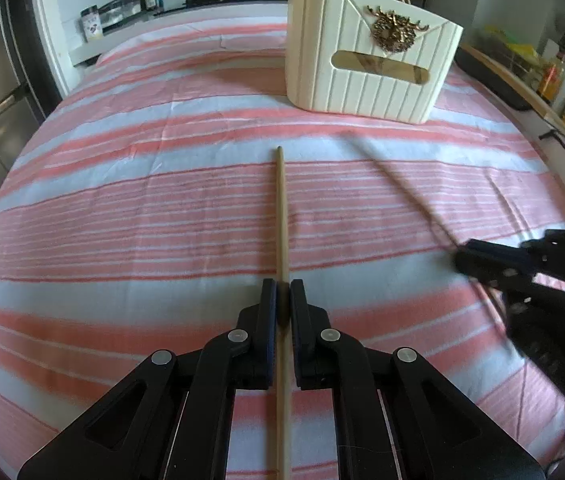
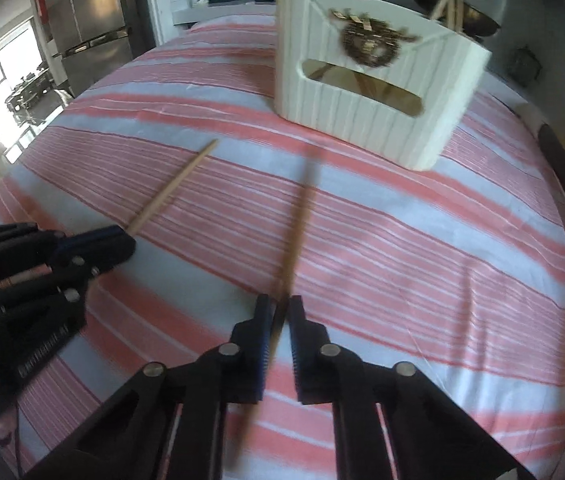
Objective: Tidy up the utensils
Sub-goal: 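Grasp a chopstick with the left tool while the right tool grasps the other, then lift both chopsticks and carry them over the white holder box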
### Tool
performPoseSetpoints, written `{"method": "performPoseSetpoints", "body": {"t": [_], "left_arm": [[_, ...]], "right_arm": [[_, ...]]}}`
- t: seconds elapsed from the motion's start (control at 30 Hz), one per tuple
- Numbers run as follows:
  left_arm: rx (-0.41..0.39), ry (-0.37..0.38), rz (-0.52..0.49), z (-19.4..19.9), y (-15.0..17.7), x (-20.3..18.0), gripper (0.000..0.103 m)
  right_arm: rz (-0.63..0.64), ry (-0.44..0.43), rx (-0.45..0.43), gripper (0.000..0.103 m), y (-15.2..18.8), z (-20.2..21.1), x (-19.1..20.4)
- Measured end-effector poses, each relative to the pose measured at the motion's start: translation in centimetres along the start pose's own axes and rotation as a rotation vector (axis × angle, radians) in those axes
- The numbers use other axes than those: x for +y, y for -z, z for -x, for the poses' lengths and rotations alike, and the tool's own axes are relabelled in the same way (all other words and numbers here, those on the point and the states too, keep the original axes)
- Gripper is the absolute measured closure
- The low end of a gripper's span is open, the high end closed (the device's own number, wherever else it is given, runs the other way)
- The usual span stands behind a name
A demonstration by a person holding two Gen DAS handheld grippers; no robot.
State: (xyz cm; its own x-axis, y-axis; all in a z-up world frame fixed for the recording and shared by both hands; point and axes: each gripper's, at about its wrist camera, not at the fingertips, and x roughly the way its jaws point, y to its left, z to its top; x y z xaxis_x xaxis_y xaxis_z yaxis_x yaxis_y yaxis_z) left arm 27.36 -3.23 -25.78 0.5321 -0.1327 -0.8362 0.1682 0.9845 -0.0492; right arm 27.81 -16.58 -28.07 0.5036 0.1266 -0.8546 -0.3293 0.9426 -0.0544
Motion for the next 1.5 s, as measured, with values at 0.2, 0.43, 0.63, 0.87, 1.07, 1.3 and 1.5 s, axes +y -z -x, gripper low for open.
{"method": "performPoseSetpoints", "body": {"t": [0.2,0.43,0.63,0.87,1.07,1.3,1.5], "left_arm": [[0.047,0.062,-0.034,1.6,2.1,0.7,0.097],[0.117,0.161,-0.123,2.3,1.2,1.2,0.035],[0.188,0.112,-0.232,-0.7,-1.5,0.4,0.034],[0.182,0.092,-0.232,-2.4,-4.4,-0.7,0.096],[0.032,0.153,-0.168,1.7,-5.6,0.0,0.099],[-0.205,0.265,-0.132,11.3,-7.4,1.4,0.099],[-0.338,0.312,-0.077,16.0,-10.2,2.5,0.099]], "right_arm": [[-0.065,0.054,0.045,0.097,5.2,2.8,-4.8],[-0.075,0.011,0.125,0.086,8.2,5.2,-9.3],[-0.053,-0.078,0.181,0.063,5.3,3.2,-9.7],[0.038,-0.020,0.142,0.097,0.1,-0.4,-9.0],[-0.051,-0.112,0.000,0.097,-1.3,1.8,-10.0],[-0.100,-0.148,-0.263,0.097,-1.2,12.3,-10.6],[-0.104,-0.099,-0.400,0.098,-2.4,15.9,-10.7]]}}
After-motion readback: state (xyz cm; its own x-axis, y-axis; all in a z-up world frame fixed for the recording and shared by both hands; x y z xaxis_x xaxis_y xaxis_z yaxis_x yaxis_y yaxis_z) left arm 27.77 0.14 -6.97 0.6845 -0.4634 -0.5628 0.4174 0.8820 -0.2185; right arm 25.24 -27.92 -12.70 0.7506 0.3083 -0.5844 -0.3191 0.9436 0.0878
